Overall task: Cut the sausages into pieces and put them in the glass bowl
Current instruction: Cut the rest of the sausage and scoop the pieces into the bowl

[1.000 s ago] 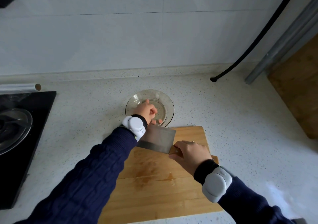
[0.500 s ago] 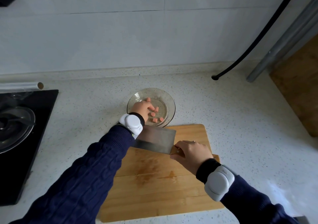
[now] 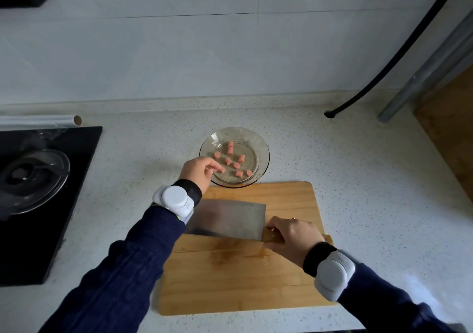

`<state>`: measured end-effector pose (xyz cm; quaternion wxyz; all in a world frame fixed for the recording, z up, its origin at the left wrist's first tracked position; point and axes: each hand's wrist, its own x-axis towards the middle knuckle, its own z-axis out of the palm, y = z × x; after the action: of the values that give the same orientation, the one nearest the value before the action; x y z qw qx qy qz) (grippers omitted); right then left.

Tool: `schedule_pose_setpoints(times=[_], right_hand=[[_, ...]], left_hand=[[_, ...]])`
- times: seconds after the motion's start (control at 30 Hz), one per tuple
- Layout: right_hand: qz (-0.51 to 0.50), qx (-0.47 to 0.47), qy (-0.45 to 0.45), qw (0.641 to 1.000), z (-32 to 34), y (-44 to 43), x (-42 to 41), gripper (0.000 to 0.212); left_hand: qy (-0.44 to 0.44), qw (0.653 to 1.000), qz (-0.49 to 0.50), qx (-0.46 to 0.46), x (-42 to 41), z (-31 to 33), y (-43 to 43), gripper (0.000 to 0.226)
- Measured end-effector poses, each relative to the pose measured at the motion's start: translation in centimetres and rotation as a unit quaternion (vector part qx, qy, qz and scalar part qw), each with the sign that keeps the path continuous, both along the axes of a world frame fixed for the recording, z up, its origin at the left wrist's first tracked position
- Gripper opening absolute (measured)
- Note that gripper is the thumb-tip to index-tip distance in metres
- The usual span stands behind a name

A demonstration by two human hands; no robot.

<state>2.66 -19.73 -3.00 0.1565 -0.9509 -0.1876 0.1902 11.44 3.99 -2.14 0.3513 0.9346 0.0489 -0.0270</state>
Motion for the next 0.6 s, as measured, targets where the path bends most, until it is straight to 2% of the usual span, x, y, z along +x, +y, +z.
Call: schedule_pose_setpoints(times=[0.2,0.6], right_hand=[[0.031,-0.010,-0.004,0.999,-1.0,-0.4,0.1,0.035],[0.000,0.014,-0.027,1.000,-2.1,-0.5,0.3,0.034]], left_hand=[[0.014,1.000,0.015,0.016,-1.3,-0.8,0.2,0.026],[0.021,0.999,0.031,0.015,-2.6,-1.1,0.3,0.026]])
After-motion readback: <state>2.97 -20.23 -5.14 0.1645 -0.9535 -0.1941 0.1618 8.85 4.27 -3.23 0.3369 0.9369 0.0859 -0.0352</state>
